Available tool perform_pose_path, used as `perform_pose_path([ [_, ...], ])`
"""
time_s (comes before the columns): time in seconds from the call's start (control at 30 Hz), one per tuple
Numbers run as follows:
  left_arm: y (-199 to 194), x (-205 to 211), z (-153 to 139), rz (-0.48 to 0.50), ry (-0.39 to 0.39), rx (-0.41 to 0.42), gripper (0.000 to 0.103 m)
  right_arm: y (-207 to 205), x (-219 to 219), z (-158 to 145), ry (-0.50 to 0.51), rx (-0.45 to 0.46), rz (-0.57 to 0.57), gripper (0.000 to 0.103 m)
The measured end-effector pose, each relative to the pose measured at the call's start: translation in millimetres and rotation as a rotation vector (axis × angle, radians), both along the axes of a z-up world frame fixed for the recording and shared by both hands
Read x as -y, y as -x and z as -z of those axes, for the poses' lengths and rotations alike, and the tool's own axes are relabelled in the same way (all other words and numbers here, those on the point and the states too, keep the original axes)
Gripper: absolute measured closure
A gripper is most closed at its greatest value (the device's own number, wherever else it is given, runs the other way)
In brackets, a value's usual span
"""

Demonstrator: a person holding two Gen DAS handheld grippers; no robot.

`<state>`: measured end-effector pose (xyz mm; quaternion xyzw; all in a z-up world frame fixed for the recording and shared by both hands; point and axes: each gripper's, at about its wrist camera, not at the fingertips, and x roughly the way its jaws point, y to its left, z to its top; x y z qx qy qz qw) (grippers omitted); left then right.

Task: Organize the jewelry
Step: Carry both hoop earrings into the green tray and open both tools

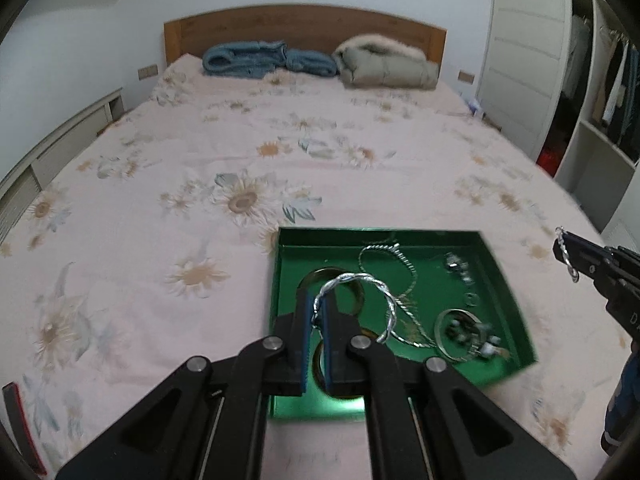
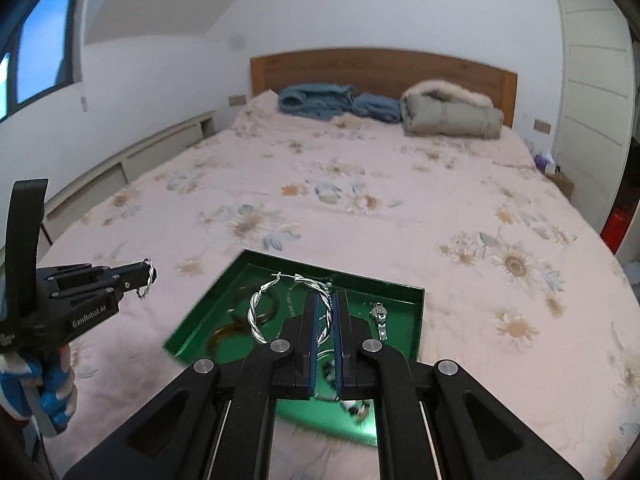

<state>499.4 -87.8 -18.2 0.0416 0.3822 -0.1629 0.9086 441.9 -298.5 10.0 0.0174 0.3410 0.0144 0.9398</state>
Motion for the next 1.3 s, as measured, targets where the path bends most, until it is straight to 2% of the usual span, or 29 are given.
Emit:
perform_pose_path([
  [0.13,-37,22,40,-0.004,-0.039,-0.043,0.099,-38,7,41,-0.004,-0.073,0.012,0.097],
  [0.3,-69,37,73,-0.015,-0.077,-0.076,0.099,-74,19,88,-0.016,-0.164,0.029,0.097],
  [0.43,-76,43,91,-0.004,-0.110,-0.099,0.098,-91,20,115,0.018,-0.252,0.021,0.097],
  [0.6,-79,48,94,0.001,-0.130,-0.114,0.098,-100,14,139,0.076,-0.333,0.002,0.097],
  [0.8,-84,53,103,-0.002,-0.173,-0.165,0.098,-98,11,138,0.126,-0.322,0.015,0.097],
  [1.03,-85,54,104,-0.011,-0.185,-0.170,0.097,-94,13,139,0.124,-0.309,0.026,0.097],
  [1.23,-86,44,95,-0.020,-0.114,-0.158,0.095,-92,15,133,0.107,-0.284,0.018,0.088],
  [1.3,-84,41,90,-0.019,-0.098,-0.146,0.088,-89,17,127,0.089,-0.266,0.025,0.085],
])
